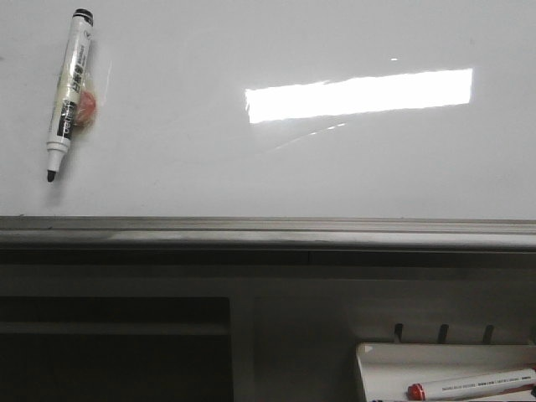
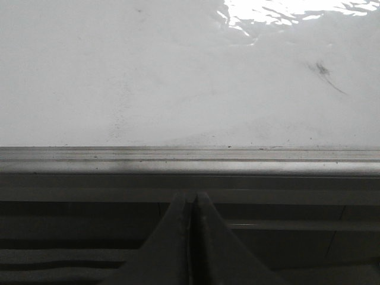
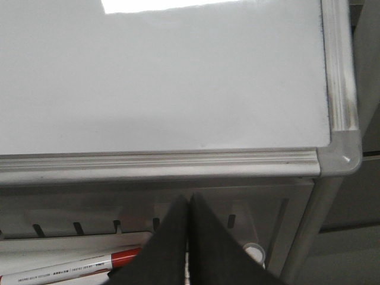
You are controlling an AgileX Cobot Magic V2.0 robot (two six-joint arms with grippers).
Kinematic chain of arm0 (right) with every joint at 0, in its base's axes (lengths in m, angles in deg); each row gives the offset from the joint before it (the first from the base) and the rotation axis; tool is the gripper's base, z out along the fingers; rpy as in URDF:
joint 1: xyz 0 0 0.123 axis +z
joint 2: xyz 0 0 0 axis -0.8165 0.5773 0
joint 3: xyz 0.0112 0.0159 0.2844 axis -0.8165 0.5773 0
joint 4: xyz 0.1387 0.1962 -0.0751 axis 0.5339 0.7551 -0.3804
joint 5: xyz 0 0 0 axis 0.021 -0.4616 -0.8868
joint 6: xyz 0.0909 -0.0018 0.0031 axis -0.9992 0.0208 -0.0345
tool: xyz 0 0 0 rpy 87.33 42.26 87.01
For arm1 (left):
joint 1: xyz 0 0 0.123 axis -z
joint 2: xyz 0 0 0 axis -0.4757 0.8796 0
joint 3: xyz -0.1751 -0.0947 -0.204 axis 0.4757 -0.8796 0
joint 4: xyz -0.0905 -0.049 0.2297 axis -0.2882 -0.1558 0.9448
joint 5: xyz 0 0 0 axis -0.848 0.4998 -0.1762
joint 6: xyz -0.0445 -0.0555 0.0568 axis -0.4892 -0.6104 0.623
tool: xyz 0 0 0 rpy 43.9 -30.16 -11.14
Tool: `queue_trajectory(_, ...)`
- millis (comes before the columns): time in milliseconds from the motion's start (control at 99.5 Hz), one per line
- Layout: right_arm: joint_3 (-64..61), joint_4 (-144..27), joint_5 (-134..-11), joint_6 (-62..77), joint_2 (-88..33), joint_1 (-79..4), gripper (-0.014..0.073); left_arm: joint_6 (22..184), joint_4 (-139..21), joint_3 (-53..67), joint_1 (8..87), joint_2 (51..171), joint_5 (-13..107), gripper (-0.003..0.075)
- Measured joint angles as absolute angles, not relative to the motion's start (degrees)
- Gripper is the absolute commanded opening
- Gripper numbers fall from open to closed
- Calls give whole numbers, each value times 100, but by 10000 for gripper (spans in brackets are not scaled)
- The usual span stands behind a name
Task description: Write number 2 on whiteboard
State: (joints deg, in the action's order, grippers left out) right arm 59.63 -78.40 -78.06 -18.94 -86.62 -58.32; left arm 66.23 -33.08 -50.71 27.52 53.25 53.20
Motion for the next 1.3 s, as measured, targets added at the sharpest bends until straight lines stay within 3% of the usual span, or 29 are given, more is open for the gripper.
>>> queue_trajectory(995,5963,-7840,-7806,-1896,-8662,-5832,-62,6623,-3200,-5071,2752,5325,5290,-20)
queue_trajectory(1296,5963,-7818,-6779,-1896,-8662,-5832,-62,6623,-3166,-5071,2752,5325,3749,-20)
